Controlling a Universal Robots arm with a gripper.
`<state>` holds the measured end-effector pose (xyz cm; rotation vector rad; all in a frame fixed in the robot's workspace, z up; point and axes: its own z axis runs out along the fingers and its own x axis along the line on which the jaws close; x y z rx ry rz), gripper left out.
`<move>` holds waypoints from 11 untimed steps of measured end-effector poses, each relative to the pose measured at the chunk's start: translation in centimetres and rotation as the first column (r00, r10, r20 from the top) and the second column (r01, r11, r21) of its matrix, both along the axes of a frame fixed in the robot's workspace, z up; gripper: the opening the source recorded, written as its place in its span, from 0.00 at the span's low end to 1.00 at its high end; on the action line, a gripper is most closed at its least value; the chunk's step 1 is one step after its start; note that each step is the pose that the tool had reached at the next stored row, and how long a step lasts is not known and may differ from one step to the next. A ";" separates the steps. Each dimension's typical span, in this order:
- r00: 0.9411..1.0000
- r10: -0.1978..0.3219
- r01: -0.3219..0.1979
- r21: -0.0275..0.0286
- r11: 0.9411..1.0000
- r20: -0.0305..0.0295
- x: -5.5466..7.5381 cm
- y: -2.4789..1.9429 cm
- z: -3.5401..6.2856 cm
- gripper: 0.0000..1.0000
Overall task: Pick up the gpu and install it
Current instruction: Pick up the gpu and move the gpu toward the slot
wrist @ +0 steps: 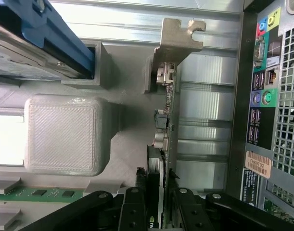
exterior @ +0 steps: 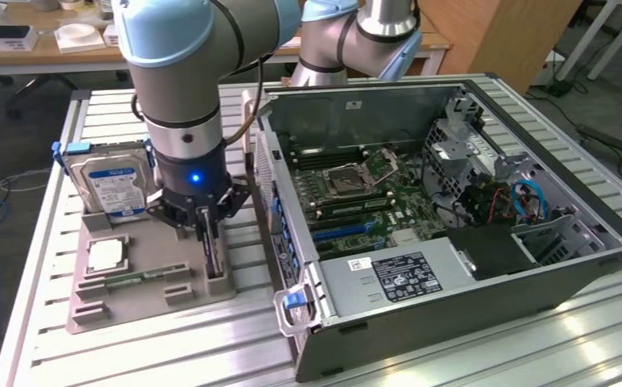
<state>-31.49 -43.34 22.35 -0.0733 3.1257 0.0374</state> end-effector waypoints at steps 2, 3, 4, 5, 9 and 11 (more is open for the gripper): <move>1.000 0.001 -0.001 0.000 1.000 0.000 -0.1 0.00 -0.01 0.27; 1.000 0.001 -0.001 0.000 1.000 0.000 -0.1 0.00 -0.01 0.27; 1.000 0.001 -0.001 0.000 1.000 0.000 -0.1 0.00 -0.01 0.27; 1.000 0.001 -0.001 0.000 1.000 0.000 -0.1 0.00 -0.02 0.27; 1.000 0.001 -0.001 0.000 1.000 0.000 -0.1 0.00 -0.02 0.27; 1.000 0.001 -0.001 0.000 1.000 0.000 -0.1 0.00 -0.01 0.27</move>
